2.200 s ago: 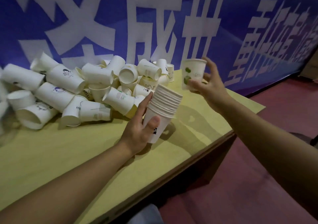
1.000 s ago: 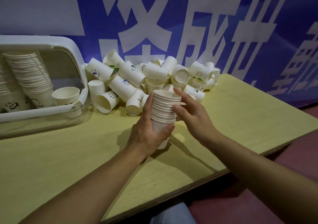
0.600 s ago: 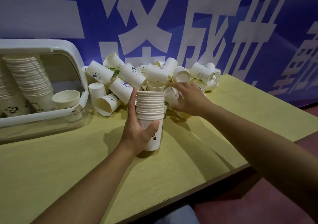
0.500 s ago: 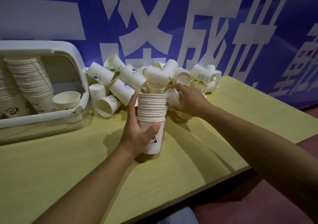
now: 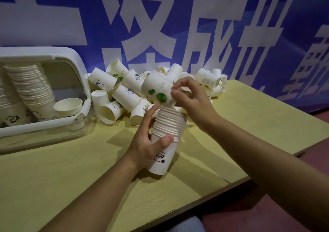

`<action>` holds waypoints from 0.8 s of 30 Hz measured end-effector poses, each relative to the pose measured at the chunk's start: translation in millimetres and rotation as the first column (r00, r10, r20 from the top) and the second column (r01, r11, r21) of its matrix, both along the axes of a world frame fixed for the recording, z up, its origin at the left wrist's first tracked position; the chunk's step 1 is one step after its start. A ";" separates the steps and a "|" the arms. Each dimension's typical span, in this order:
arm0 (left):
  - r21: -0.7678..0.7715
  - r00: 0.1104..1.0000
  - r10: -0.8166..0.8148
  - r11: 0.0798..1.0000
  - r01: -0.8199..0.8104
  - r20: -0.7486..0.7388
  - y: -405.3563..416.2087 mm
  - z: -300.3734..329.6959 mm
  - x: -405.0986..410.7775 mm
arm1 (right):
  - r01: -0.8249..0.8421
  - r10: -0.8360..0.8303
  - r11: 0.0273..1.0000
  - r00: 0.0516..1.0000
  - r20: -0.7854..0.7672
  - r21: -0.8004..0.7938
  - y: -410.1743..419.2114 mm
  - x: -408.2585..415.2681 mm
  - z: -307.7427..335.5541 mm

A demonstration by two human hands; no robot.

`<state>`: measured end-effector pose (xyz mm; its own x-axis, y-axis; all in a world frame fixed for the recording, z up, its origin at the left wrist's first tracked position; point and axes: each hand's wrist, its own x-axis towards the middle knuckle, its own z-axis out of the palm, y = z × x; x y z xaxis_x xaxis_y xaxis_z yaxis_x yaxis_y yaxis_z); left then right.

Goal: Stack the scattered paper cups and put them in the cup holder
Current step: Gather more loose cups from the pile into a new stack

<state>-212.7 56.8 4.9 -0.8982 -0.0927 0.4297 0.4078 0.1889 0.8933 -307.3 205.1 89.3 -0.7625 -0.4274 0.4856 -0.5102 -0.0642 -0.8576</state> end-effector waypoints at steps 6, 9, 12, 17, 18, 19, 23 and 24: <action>-0.009 0.999 0.035 0.999 -0.035 -0.037 1.4 -3.3 1.0 | 0.056 -0.058 0.998 0.994 0.096 0.019 -7.8 8.7 -0.4; 0.009 0.996 0.076 0.997 -0.076 -0.055 -0.8 -3.3 -0.8 | 0.018 -0.025 0.997 0.996 0.089 0.069 -6.1 13.8 1.2; 0.034 0.992 0.104 0.994 -0.102 -0.067 -0.5 -2.9 -0.6 | 0.022 -0.030 0.997 0.994 0.106 0.078 -5.7 12.7 -5.2; 0.098 0.984 0.167 0.982 -0.160 -0.064 -2.1 -1.9 -3.4 | 0.041 -0.044 0.999 0.993 0.111 0.032 -4.6 9.6 -21.5; 0.108 0.982 0.178 0.979 -0.170 -0.067 -4.5 -2.5 -4.4 | 0.037 -0.042 0.998 0.994 0.101 0.048 -4.4 10.6 -24.3; 0.106 0.979 0.189 0.978 -0.181 -0.071 -7.0 -2.9 -5.1 | 0.051 -0.057 0.996 0.994 0.090 0.074 -3.6 10.2 -25.5; 0.090 0.977 0.206 0.976 -0.200 -0.060 -11.7 -3.5 -6.6 | 0.366 -0.340 0.886 0.930 -0.140 0.283 4.6 -16.0 -26.5; 0.090 0.977 0.206 0.975 -0.201 -0.056 -11.2 -3.3 -7.0 | 0.453 -0.401 0.817 0.891 -0.211 0.358 8.2 -25.2 -28.0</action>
<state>-219.6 45.6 1.6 -0.8272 -0.3086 0.4695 0.4262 0.1998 0.8823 -332.5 213.3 61.3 -0.8590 -0.2445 0.4498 -0.5086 0.5080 -0.6952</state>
